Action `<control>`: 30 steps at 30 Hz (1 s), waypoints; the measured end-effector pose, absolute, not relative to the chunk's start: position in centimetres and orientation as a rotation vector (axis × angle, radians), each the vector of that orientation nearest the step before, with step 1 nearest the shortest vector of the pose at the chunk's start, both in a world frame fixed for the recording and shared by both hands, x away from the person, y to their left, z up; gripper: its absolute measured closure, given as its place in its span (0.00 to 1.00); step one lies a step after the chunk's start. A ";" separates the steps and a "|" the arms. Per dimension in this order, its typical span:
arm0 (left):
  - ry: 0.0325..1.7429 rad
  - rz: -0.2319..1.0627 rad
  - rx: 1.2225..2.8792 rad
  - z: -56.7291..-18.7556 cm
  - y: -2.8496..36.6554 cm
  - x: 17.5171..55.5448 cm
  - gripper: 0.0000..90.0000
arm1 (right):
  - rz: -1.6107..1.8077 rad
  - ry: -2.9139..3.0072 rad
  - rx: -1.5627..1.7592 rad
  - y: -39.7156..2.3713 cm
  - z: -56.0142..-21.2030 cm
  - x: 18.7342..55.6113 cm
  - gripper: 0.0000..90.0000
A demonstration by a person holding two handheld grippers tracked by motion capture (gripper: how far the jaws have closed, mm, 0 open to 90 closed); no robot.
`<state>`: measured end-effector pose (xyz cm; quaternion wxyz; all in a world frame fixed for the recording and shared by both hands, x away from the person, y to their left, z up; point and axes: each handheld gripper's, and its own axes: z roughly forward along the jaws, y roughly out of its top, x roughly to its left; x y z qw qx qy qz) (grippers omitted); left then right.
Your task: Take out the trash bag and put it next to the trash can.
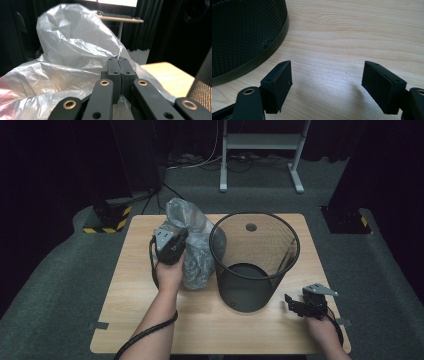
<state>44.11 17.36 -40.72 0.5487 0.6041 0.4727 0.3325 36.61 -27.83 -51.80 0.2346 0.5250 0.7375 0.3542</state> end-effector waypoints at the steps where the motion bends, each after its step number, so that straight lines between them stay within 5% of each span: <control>1: 1.122 0.782 1.440 -41.0 17.3 44.0 0.99 | 0.971 2.025 1.434 -27.8 -51.8 36.6 0.27; 7: 1.152 0.735 1.449 -41.7 17.8 43.4 0.96 | 0.947 2.065 1.419 -27.5 -52.1 36.6 0.27; 22: 1.147 0.734 1.435 -39.4 18.2 41.3 0.43 | 0.922 2.089 1.395 -27.2 -52.4 36.7 0.29; 30: 1.127 0.724 1.495 -38.4 18.6 39.3 0.32 | 0.924 2.103 1.378 -27.0 -52.4 36.7 0.28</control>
